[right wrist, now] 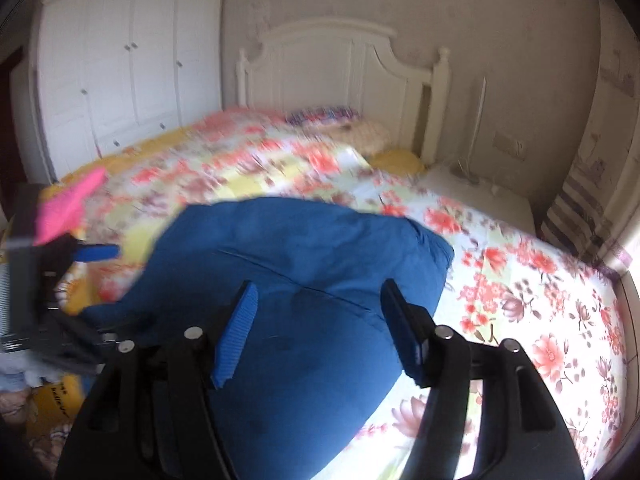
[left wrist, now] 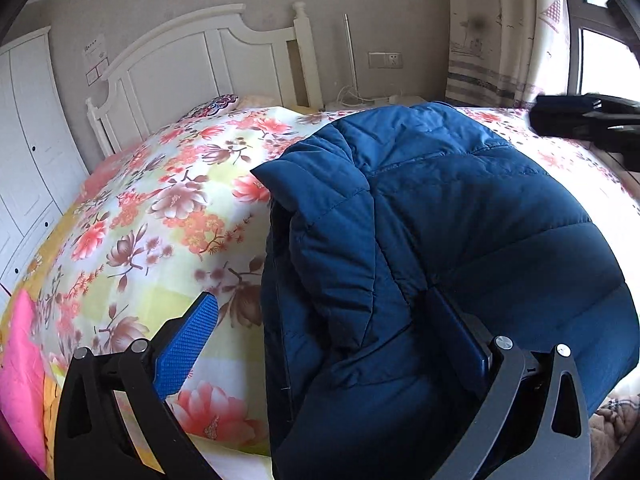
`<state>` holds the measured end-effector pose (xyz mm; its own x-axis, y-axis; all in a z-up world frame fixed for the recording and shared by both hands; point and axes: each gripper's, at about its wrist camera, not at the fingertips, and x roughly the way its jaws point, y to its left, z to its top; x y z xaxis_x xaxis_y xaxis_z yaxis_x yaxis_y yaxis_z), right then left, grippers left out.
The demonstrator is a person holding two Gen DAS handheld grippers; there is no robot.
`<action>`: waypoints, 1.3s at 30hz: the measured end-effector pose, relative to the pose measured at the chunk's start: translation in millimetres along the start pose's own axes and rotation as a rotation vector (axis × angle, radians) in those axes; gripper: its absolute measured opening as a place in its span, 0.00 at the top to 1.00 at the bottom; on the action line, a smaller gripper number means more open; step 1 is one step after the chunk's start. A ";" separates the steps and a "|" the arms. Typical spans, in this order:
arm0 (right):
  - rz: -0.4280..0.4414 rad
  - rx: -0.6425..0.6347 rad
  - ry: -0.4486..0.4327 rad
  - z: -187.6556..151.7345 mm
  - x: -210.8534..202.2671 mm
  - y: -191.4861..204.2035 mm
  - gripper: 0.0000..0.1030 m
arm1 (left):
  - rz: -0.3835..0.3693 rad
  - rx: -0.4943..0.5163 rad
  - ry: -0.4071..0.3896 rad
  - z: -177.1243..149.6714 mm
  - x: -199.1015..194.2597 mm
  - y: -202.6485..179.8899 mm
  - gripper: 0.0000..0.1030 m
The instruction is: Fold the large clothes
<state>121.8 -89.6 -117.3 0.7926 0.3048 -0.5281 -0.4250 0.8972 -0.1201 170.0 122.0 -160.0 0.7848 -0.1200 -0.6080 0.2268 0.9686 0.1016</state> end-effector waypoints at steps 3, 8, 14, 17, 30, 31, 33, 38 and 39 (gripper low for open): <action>0.023 -0.065 -0.015 -13.0 -26.6 24.1 0.30 | 0.001 -0.007 -0.004 -1.4 -0.5 0.5 0.04; 0.007 -0.183 0.132 -58.5 3.6 58.3 0.27 | 0.000 -0.021 -0.006 -1.0 2.4 1.2 0.04; 0.022 -0.150 0.096 -69.5 6.9 57.0 0.27 | 0.003 -0.018 -0.005 -4.0 5.0 -0.6 0.04; 0.011 -0.147 0.086 -71.2 6.9 59.8 0.27 | -0.006 -0.031 -0.009 -6.1 5.7 1.7 0.04; 0.015 -0.110 0.081 -76.8 5.4 55.8 0.26 | -0.146 -0.124 0.033 -6.7 8.1 21.7 0.05; 0.021 -0.117 0.102 -71.4 2.0 55.9 0.26 | -0.178 -0.136 0.064 2.9 2.0 29.0 0.05; 0.066 -0.140 0.121 -54.4 -10.4 50.4 0.27 | -0.197 -0.158 0.012 24.0 -22.3 41.6 0.05; -0.037 -0.119 -0.029 9.5 -25.4 9.5 0.27 | -0.211 -0.117 -0.116 100.9 -50.3 38.6 0.04; -0.057 -0.103 -0.023 19.4 -16.5 -0.5 0.32 | -0.217 -0.104 -0.097 109.7 -41.3 32.5 0.04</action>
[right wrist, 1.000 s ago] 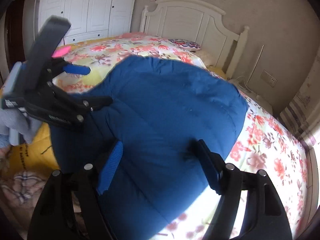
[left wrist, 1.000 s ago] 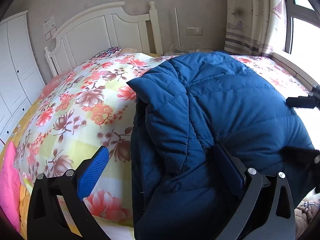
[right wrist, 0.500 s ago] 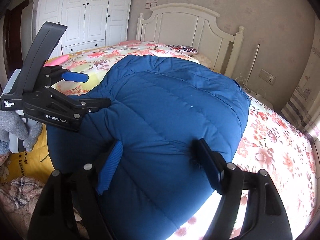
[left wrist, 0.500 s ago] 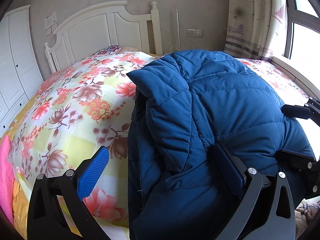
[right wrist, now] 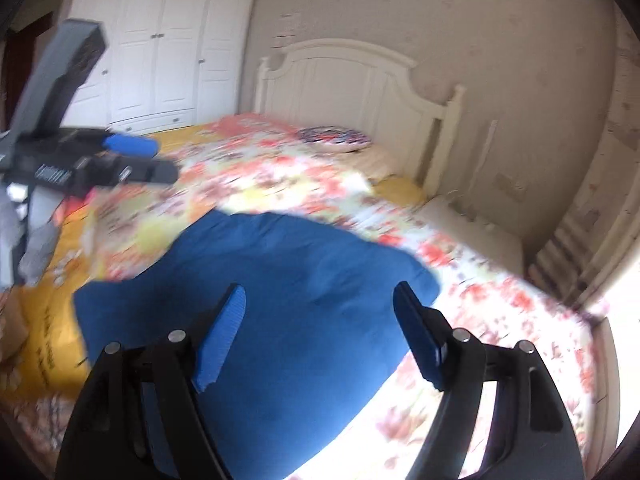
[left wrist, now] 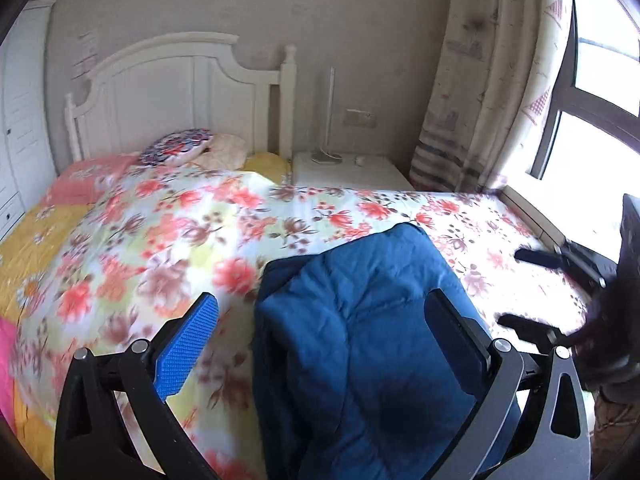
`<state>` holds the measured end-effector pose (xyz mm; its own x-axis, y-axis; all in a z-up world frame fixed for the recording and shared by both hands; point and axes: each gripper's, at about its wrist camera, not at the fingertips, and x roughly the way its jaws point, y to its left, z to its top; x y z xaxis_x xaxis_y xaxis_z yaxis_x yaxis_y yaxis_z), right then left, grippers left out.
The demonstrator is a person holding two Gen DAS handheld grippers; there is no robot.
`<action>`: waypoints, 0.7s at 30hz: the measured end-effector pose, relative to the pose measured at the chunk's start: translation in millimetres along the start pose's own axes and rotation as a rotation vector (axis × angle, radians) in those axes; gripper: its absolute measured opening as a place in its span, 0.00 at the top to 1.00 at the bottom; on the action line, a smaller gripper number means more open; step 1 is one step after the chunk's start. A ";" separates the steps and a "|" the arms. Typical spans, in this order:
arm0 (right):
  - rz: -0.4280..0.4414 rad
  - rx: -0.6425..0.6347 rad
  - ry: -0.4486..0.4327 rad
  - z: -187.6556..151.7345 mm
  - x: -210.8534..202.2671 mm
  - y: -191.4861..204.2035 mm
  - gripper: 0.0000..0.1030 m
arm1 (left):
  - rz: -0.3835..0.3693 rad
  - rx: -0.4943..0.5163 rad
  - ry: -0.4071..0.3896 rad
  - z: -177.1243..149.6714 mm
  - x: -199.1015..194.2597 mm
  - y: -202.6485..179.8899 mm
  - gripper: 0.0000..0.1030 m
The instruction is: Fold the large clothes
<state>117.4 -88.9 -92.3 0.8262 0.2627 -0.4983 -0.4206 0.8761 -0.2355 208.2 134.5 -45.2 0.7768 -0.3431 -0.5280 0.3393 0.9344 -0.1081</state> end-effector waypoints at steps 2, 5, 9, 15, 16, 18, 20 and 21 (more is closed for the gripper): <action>-0.003 0.071 0.053 12.7 30.4 -24.6 0.45 | 0.019 0.012 0.070 6.3 35.0 -9.5 0.04; 0.016 0.133 0.113 19.3 73.8 -48.3 0.50 | 0.056 0.055 0.159 -7.6 77.9 -20.8 0.04; 0.018 0.144 0.201 27.8 135.1 -57.9 0.55 | 0.138 0.120 0.200 -33.4 103.7 -22.5 0.04; -0.009 0.053 0.406 26.4 226.2 -31.1 0.56 | 0.167 0.084 0.153 -48.8 108.5 -6.3 0.04; -0.038 -0.003 0.438 28.3 236.5 -22.2 0.56 | 0.151 0.063 0.155 -49.9 111.6 -2.1 0.04; -0.048 -0.007 0.448 25.5 244.6 -23.2 0.56 | 0.121 0.027 0.161 -51.5 117.1 5.2 0.04; -0.033 0.033 0.412 21.2 237.3 -33.0 0.55 | 0.075 -0.009 0.181 -53.2 121.9 12.5 0.04; -0.029 0.046 0.390 20.9 230.8 -35.6 0.56 | 0.061 -0.013 0.189 -53.4 123.1 13.0 0.04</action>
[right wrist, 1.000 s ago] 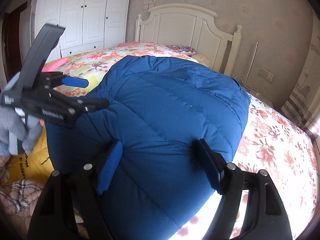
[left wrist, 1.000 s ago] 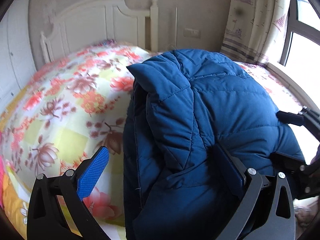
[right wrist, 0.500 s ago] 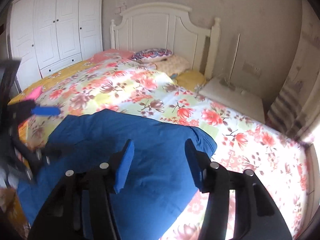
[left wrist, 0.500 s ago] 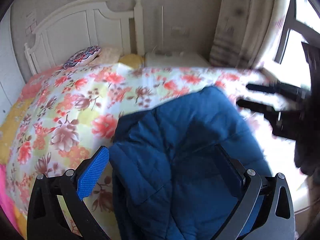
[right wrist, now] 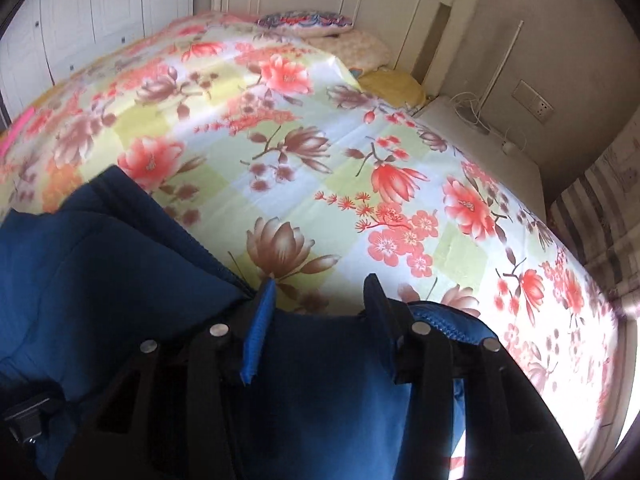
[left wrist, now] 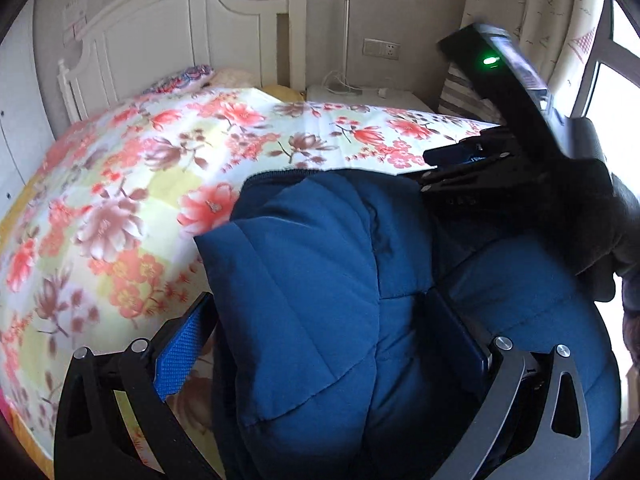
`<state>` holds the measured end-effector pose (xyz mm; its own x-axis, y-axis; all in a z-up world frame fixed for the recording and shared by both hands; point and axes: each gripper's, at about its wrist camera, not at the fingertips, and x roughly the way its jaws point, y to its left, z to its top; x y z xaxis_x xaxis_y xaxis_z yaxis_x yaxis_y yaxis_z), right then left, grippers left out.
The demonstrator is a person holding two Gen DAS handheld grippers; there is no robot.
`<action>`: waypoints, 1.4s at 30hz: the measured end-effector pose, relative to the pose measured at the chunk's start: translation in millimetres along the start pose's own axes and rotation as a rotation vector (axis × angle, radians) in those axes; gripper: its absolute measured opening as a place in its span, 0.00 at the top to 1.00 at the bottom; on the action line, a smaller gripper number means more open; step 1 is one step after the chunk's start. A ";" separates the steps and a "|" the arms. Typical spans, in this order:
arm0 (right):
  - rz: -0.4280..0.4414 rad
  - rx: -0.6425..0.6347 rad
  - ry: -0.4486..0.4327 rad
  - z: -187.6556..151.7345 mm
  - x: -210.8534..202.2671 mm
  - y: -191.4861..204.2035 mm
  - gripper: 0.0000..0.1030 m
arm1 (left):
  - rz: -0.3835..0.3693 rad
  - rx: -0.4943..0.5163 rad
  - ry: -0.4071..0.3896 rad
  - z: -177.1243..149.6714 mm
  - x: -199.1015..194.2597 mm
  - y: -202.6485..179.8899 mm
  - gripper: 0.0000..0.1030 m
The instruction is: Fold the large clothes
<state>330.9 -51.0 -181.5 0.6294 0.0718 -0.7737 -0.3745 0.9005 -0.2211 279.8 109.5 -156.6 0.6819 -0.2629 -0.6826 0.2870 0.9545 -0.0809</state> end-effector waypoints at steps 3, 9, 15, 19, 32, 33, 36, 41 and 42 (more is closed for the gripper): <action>0.028 0.065 -0.135 -22.7 -58.5 -6.2 0.47 | -0.014 0.001 0.005 -0.1 2.7 1.2 0.04; -0.043 0.080 -0.430 -175.9 -217.1 22.7 0.15 | -0.065 -0.034 0.005 -3.4 4.8 7.6 0.04; -0.038 0.047 -0.395 -287.0 -236.6 92.4 0.13 | -0.056 -0.038 0.001 -4.3 3.5 6.5 0.04; -0.056 -0.041 -0.305 -285.1 -194.7 129.8 0.25 | -0.031 -0.031 -0.011 -5.0 1.0 5.6 0.04; -0.252 -0.161 -0.440 -264.8 -205.1 167.0 0.62 | 0.043 -0.014 -0.046 -5.4 -5.8 5.5 0.04; -0.268 -0.188 -0.474 -262.5 -212.2 171.9 0.63 | 0.042 -0.022 -0.055 -5.9 -7.5 9.3 0.04; -0.269 -0.197 -0.458 -263.9 -196.3 165.4 0.64 | -0.017 -0.097 -0.039 -9.9 -2.4 28.5 0.04; -0.128 -0.153 -0.277 -271.1 -178.3 141.2 0.58 | -0.010 -0.067 -0.059 -13.8 -10.0 17.7 0.04; -0.071 -0.128 -0.261 -267.8 -185.2 133.6 0.57 | 0.000 -0.054 -0.059 -13.1 -12.5 16.5 0.04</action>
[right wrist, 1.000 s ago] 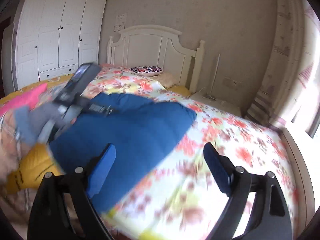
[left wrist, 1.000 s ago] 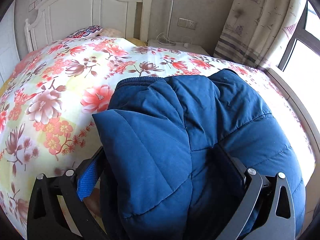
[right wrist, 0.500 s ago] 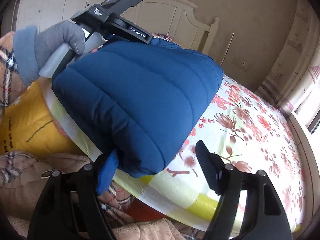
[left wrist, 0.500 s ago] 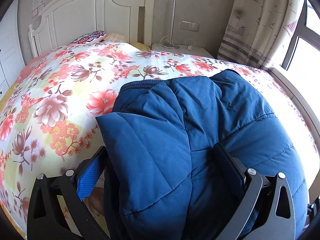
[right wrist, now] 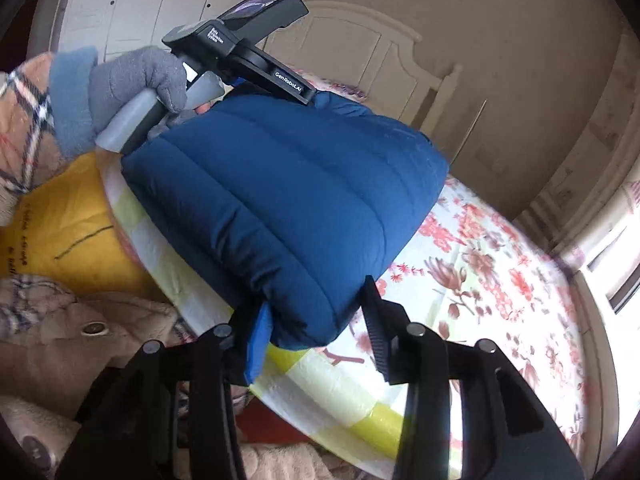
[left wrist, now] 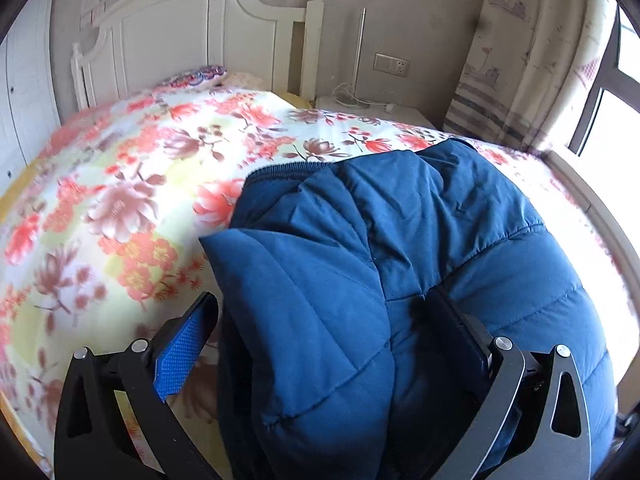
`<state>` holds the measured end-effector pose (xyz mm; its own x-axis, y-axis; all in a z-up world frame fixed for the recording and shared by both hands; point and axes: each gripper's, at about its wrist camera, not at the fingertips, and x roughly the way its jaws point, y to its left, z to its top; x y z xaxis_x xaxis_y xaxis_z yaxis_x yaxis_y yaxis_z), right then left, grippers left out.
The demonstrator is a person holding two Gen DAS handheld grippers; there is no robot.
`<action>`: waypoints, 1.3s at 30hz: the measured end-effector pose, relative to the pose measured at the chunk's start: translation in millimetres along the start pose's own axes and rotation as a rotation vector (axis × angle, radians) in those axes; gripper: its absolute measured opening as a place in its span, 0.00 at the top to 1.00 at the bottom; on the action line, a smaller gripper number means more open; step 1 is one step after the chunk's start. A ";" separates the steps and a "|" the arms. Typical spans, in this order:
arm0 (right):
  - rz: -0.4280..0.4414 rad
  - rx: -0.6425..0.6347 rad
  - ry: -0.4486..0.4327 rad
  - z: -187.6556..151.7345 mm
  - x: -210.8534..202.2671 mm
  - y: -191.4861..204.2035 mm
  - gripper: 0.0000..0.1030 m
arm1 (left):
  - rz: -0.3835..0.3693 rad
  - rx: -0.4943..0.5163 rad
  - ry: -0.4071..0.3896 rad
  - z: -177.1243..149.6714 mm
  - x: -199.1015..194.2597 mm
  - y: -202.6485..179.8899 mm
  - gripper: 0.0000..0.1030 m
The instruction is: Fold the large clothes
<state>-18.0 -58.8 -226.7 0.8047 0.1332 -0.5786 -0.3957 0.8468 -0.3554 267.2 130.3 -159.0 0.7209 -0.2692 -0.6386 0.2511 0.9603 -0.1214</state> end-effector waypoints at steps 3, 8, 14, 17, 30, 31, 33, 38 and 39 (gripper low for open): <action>0.191 0.110 -0.009 5.1 -21.1 -31.9 0.31 | -0.063 -0.050 0.025 -0.4 -13.1 12.1 0.04; 0.393 0.421 -0.116 4.6 -27.4 -110.9 0.17 | -0.283 -0.215 0.162 -21.3 -21.3 47.2 0.04; 0.558 0.717 0.068 -2.0 71.8 -161.8 0.15 | -0.443 -0.296 0.232 -45.6 -10.8 61.1 0.04; 0.635 0.742 0.082 1.9 94.4 -156.6 0.08 | -0.481 -0.305 0.240 -52.9 -8.3 64.5 0.04; 0.671 0.639 0.150 57.2 129.9 -129.1 0.02 | -0.505 -0.246 0.223 -75.4 -10.4 53.4 0.04; 0.666 0.640 0.148 58.4 131.0 -128.7 0.02 | -0.508 -0.233 0.199 -77.1 -11.1 48.6 0.04; 0.642 0.628 0.137 64.5 129.6 -123.6 0.03 | -0.504 -0.230 0.159 -79.9 -11.8 44.4 0.04; 0.547 0.558 0.070 73.1 116.8 -109.0 0.23 | -0.496 -0.251 0.105 -85.0 -16.1 38.1 0.13; 0.530 0.541 0.058 74.1 114.3 -106.9 0.27 | -0.499 -0.247 0.085 -89.0 -20.3 38.1 0.19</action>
<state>149.0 -96.0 -200.5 0.5372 0.5776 -0.6147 -0.4382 0.8138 0.3818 204.7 178.9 -218.2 0.4966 -0.6979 -0.5160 0.3823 0.7096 -0.5919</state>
